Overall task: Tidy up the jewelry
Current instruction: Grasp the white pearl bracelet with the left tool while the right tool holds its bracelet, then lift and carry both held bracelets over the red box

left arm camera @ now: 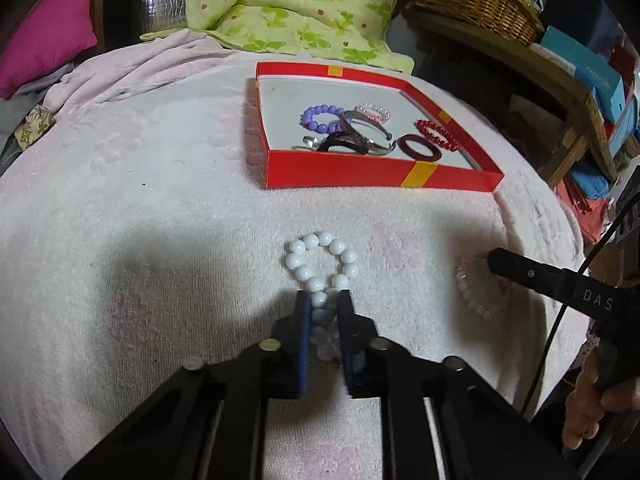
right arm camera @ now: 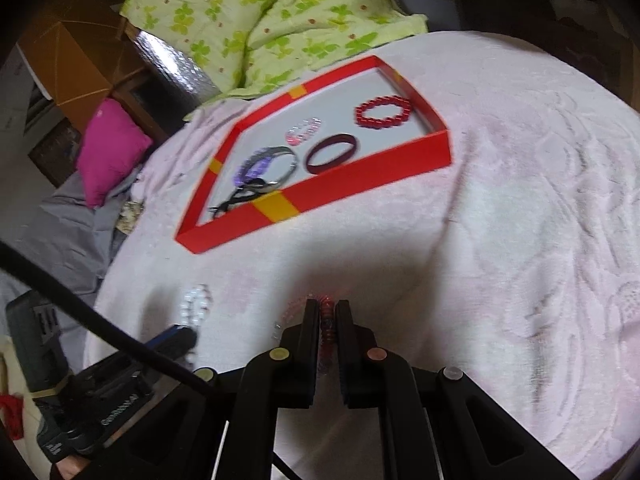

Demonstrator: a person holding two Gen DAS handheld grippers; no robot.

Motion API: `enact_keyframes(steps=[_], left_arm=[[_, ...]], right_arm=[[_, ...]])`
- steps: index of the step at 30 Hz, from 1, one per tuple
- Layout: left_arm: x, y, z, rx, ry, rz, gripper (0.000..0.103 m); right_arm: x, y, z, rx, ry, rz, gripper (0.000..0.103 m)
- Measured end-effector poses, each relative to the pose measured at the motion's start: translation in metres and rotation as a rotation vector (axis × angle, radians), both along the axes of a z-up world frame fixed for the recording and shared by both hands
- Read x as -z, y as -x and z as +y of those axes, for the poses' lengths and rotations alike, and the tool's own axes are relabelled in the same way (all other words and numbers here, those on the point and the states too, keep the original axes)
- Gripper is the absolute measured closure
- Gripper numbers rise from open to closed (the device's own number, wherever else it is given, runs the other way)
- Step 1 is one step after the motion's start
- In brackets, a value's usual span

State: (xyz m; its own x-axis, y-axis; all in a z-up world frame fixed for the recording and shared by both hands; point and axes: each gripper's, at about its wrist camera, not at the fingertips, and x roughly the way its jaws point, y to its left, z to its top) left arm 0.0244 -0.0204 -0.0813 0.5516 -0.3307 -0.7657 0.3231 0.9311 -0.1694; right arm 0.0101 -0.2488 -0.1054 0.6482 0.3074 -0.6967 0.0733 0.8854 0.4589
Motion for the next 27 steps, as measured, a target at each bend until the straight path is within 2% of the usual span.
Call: enact_keyframes(steps=[6,16,27], left_arm=[[-0.004,0.003,0.007,-0.004,0.033,0.0,0.094],[-0.016,0.007,0.023,-0.032,0.053,-0.047,0.094],[-0.027,0.01,0.023,-0.059,0.016,-0.104,0.094]], right_arm=[[-0.011,0.002,0.018,-0.032,0.003,-0.062,0.094],[-0.023,0.007,0.03,-0.034,-0.029,-0.128,0.094],[-0.031,0.014,0.015,-0.01,-0.069,-0.164,0.094]])
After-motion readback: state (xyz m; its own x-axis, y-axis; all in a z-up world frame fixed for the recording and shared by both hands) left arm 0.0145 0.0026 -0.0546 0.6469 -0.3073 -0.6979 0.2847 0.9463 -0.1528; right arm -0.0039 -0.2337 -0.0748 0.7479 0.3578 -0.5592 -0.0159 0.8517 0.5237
